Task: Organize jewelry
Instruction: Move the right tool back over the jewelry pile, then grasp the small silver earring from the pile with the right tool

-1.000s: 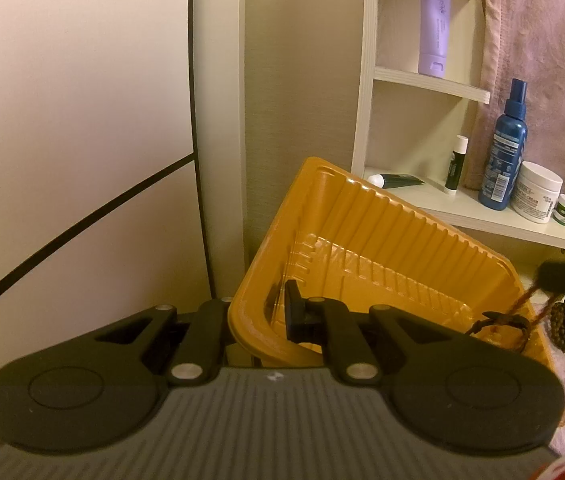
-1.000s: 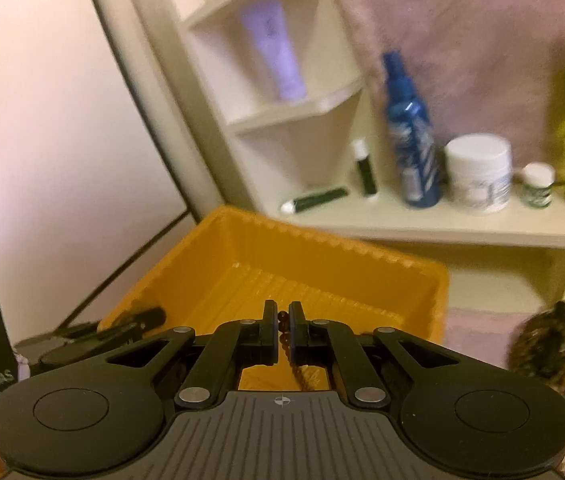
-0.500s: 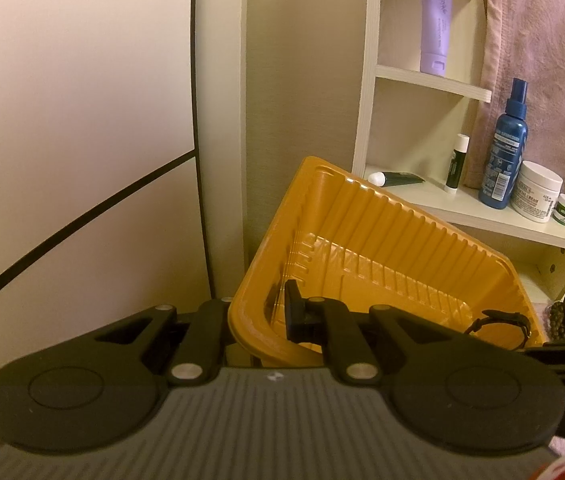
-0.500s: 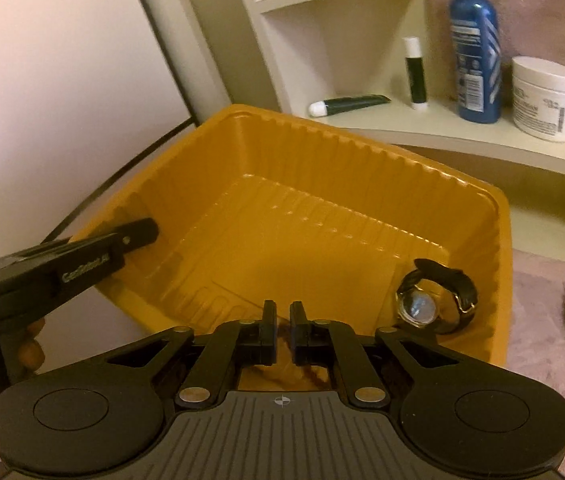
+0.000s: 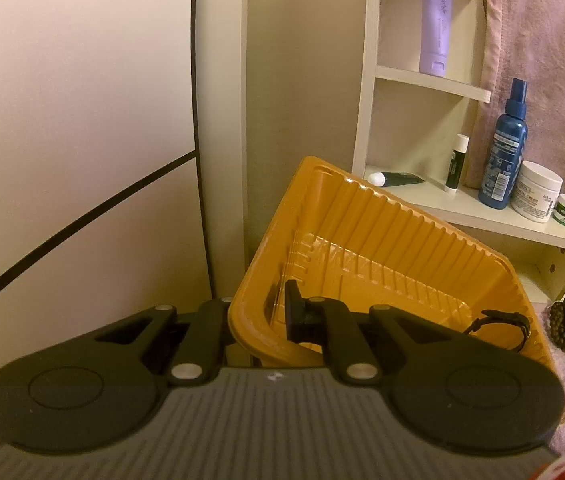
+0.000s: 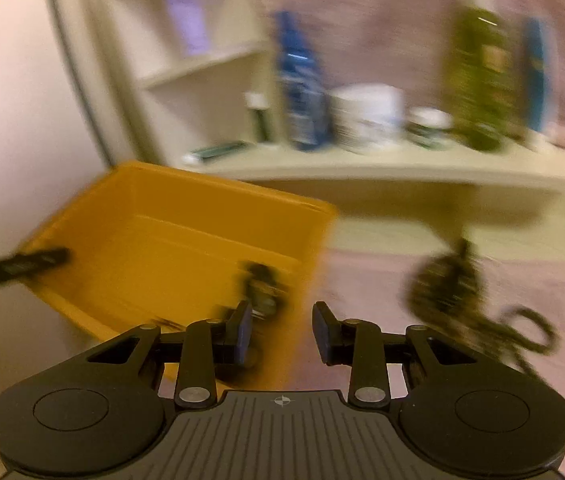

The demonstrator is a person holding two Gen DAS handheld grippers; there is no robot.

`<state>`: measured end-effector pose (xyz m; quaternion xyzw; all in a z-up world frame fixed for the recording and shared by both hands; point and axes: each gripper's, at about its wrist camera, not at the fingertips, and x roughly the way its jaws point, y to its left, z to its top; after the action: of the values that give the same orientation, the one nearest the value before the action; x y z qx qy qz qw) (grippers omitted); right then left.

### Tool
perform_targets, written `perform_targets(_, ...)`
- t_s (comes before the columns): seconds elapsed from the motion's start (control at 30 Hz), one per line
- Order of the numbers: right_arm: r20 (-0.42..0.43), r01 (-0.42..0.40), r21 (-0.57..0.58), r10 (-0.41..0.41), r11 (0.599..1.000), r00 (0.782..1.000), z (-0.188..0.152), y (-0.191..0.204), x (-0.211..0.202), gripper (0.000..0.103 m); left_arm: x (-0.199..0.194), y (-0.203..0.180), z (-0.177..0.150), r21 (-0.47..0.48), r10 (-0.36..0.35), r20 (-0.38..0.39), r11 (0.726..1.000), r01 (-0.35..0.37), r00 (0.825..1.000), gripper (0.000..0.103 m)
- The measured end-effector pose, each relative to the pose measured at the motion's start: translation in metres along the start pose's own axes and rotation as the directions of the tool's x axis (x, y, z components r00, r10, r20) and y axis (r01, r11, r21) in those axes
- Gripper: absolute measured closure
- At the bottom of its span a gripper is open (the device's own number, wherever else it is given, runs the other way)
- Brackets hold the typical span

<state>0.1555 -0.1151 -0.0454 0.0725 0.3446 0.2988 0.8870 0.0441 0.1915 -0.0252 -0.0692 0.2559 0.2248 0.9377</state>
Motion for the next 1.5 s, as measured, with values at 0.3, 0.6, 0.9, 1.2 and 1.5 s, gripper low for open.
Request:
perform_targets(0.3,-0.066,0.130,0.029,-0.128,0.991,0.990,-0.021,-0.054,0.015,0.070,0.000,0.000,0.001,0.004,0.004,-0.003,1.000,-0.004,1.000,0.093)
perform_targets(0.6,-0.068,0.164,-0.033,-0.166,0.986,0.984,-0.022,-0.058,0.030,0.082,0.000,-0.001,0.001,0.008,0.003,-0.002,1.000,-0.003,1.000,0.093)
perform_targets(0.9,-0.049,0.158,-0.160,-0.168,0.974,0.985,-0.028,-0.055,0.034,0.083,0.000,0.000,0.001,0.007,0.000,-0.002,1.000,0.000,1.000,0.093)
perform_targets(1.2,-0.034,0.163,-0.194,-0.173,0.967,0.984,-0.028,-0.052,0.035,0.095,0.000,0.000,0.001,0.008,0.001,-0.002,1.000,-0.001,1.000,0.093)
perform_targets(1.5,-0.008,0.151,-0.226,-0.157,0.962,0.988,-0.024,-0.040,0.025,0.095,-0.001,0.000,0.002,0.011,0.002,-0.002,1.000,-0.002,1.000,0.093)
